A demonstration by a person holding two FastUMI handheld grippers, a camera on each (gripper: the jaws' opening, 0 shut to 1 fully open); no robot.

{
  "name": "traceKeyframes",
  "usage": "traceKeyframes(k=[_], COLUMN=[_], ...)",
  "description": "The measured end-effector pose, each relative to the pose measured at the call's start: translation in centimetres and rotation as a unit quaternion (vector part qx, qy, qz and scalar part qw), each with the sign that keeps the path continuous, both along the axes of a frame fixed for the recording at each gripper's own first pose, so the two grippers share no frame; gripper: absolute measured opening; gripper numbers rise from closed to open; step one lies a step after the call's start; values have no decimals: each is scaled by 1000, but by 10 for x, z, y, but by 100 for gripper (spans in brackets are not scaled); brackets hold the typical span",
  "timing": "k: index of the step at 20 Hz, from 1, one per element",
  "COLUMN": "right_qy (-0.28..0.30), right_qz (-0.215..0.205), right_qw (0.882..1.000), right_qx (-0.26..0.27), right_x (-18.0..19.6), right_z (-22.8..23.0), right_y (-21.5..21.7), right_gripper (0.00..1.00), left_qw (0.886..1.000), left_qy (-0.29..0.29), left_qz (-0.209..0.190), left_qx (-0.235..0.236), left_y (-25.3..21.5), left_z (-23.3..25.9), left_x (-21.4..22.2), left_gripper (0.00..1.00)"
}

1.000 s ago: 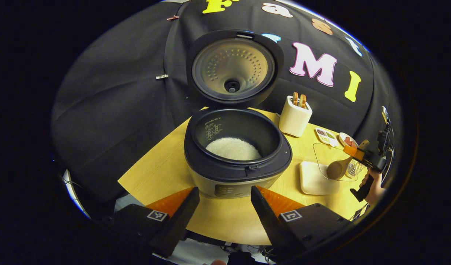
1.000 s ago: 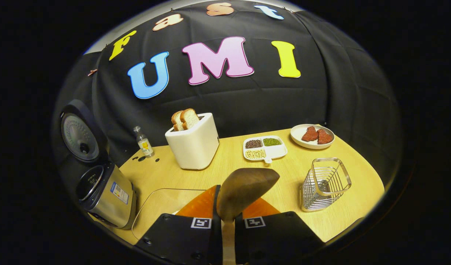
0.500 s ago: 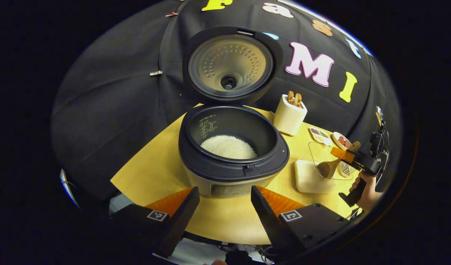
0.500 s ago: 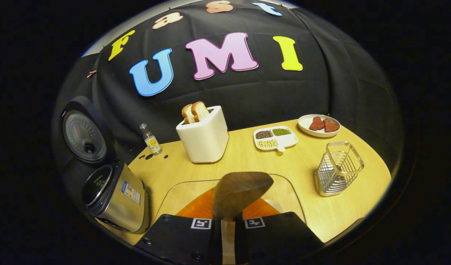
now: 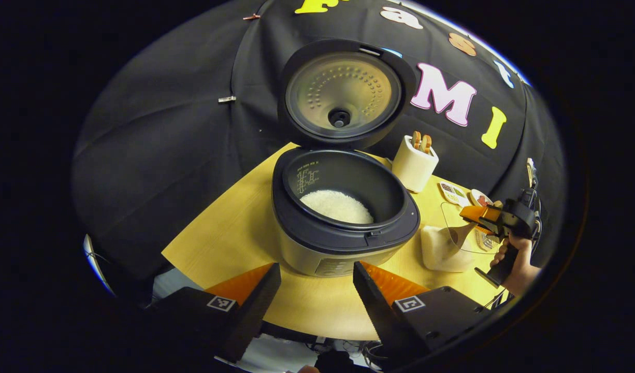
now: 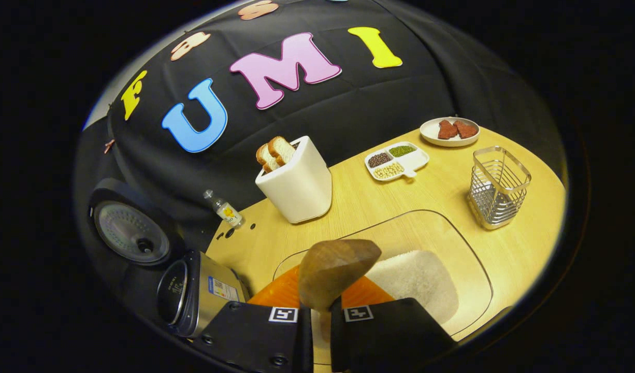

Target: Close the left gripper, press the button to open the rice cooker; take a wooden spoon from the chopstick holder with the right hand, scoop a spoonful of rice and pour it into the rice cooker, then put the wooden spoon back into the chopstick holder.

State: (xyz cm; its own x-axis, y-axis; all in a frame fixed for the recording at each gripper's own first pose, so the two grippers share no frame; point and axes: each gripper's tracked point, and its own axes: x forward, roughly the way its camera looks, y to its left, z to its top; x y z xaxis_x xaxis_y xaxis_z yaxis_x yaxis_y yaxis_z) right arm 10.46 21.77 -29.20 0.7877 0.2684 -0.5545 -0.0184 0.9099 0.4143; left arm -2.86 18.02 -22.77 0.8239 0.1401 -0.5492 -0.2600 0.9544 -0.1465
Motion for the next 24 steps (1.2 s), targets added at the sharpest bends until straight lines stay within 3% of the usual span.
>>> traceKeyframes(k=[5,10,13,24], right_qy=[16,47,44,38], right_qz=[-15,-106,-135,-189], right_qw=[999,988,984,963], right_qx=[33,104,103,189], right_x=[-4,-6,-9,-3], right_z=[5,10,18,76], right_y=[-4,-45,-73,-102], right_gripper=[17,17,17,17], left_qw=[1000,999,999,996], left_qy=[-11,-22,-25,-63], left_qz=[-18,-36,-44,-55], left_qx=[8,13,14,18], left_y=[-2,-8,-13,-27], left_z=[10,20,22,47], left_x=[11,19,22,21], left_gripper=[95,95,95,95])
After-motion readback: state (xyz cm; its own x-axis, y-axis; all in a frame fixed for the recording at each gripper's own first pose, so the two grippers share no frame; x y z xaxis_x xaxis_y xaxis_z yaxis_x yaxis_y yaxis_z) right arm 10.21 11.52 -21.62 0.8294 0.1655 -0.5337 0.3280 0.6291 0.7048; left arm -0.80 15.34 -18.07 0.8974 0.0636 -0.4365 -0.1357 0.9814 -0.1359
